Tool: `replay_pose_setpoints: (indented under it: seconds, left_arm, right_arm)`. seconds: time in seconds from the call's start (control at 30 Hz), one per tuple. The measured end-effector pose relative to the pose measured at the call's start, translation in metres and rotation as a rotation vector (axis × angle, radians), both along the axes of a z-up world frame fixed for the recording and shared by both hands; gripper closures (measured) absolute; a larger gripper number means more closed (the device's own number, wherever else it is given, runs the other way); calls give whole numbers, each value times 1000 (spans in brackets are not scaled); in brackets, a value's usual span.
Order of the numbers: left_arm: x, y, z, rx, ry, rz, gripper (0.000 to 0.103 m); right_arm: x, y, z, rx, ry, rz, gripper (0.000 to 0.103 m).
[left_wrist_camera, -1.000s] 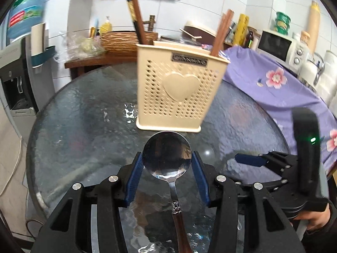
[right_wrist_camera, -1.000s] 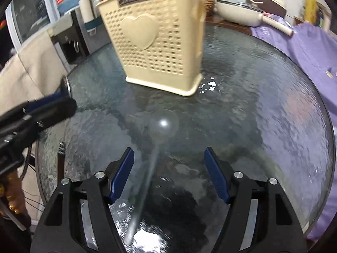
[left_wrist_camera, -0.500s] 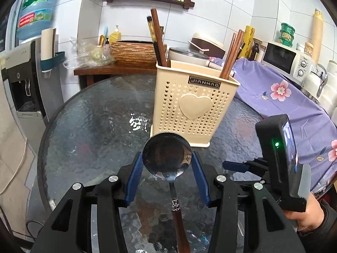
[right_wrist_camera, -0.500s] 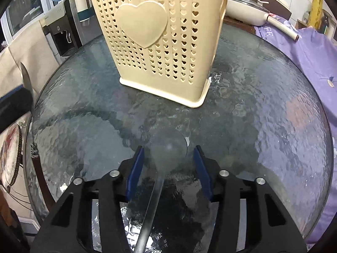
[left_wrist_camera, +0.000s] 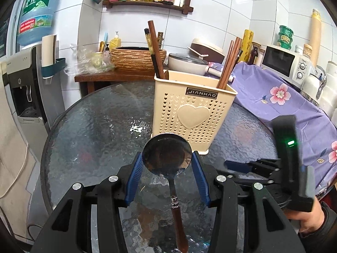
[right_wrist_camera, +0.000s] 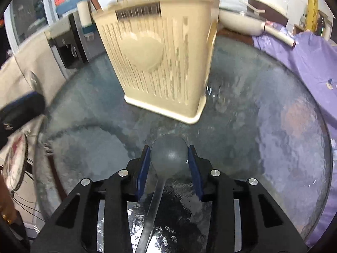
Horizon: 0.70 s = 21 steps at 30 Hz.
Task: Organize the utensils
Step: 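Lift both spoons up over the cream holder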
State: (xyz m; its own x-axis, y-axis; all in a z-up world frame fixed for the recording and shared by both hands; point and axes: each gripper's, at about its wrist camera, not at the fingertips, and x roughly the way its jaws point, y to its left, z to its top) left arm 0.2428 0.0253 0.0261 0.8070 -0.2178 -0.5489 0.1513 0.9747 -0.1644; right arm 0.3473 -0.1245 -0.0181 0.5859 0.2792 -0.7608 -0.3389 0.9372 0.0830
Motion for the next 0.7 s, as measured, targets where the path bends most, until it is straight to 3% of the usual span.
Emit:
replay_pose_setpoints:
  seconds: [0.2,0.7]
  left_arm:
    - [-3,-2,10,1,-23,-6,57]
    - [-1,-11,27,10,-50,-32,57]
  right_arm:
    - [-17,-20,43,99,-94,33,66]
    - [-46,-26,81,140,-170,96,66]
